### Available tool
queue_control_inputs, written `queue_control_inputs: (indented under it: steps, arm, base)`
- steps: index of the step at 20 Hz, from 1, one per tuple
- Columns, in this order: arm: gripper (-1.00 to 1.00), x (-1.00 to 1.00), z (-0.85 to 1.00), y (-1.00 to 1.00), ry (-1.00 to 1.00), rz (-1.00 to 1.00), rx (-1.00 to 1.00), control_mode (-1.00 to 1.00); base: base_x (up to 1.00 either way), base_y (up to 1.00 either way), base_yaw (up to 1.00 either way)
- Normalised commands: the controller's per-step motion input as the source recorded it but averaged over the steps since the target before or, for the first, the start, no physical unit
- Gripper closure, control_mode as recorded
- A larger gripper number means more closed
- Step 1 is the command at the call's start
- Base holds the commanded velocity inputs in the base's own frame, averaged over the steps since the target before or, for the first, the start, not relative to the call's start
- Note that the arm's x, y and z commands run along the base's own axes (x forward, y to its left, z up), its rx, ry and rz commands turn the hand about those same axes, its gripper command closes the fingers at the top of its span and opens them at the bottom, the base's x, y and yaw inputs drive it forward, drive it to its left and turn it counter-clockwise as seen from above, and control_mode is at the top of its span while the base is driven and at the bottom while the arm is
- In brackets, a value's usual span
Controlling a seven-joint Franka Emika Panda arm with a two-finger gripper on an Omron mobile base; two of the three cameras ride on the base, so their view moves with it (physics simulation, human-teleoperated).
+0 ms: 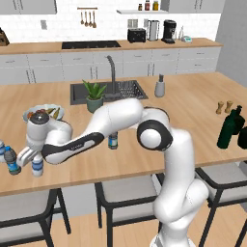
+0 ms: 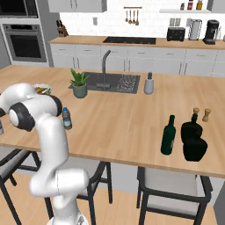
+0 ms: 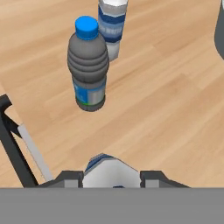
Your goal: Move the plastic bottles in the middle to the plastics group, and the glass bottles in the middle to the glass group.
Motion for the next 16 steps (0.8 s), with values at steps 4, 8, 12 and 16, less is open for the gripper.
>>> queue_control_inputs:
  steps: [4, 8, 12, 16]
  arm:
    - [1.00, 0.17, -0.30, -0.01, 0.00, 0.00, 0.00, -1.00]
    - [1.00, 0.17, -0.26, -0.02, 0.00, 0.00, 0.00, -1.00]
    - [1.00, 0.23, -0.19, 0.00, 0.00, 0.00, 0.00, -1.00]
    - [1.00, 0.28, -0.09, 0.00, 0.00, 0.00, 0.00, -1.00]
  base:
    - [0.00, 0.00, 0.00]
    - [0.00, 0.00, 0.00]
    - [0.00, 0.00, 0.00]
    - [0.00, 0.00, 0.00]
